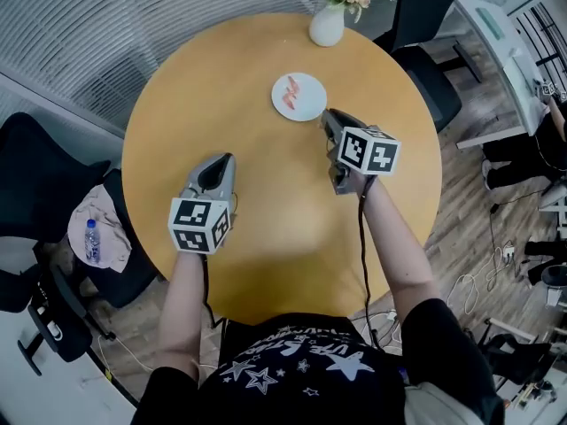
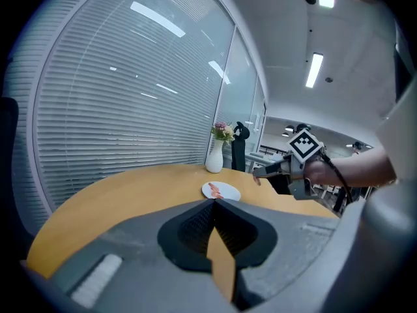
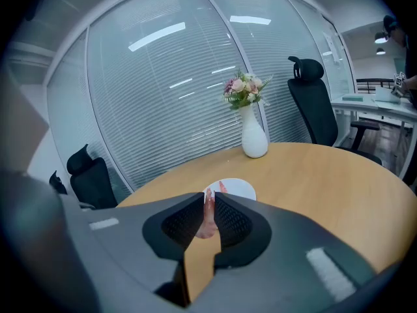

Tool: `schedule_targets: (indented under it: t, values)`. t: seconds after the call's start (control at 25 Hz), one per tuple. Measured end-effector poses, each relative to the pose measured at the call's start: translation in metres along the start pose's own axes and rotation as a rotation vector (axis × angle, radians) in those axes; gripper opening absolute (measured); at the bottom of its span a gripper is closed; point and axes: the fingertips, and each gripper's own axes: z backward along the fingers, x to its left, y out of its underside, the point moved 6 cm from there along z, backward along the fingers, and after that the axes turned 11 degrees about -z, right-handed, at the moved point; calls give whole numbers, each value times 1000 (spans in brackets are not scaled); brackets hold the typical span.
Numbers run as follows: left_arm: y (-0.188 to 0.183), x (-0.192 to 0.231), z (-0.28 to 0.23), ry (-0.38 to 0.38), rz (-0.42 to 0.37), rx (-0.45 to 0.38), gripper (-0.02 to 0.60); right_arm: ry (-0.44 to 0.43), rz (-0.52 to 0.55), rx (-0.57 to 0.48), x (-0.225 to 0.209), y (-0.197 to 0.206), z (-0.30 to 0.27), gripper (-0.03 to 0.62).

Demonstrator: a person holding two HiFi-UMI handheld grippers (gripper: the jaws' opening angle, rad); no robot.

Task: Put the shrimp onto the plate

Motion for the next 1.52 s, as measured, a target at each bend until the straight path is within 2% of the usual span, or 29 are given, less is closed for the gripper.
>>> schedule_targets:
  t: [0.32, 0.76, 1.04, 1.52]
  values:
    - [16, 29, -18, -10, 27, 16, 0, 44, -6, 40, -8, -4, -55, 52]
    - [32, 38, -45, 21, 39, 23, 0, 143, -1, 91, -31, 1, -108, 52]
    - [41, 41, -54, 29, 56, 40, 0, 205, 16, 127, -41, 2, -127, 54]
    - [43, 38, -62, 55, 17, 64, 0, 261, 32, 161, -48, 1, -137, 54]
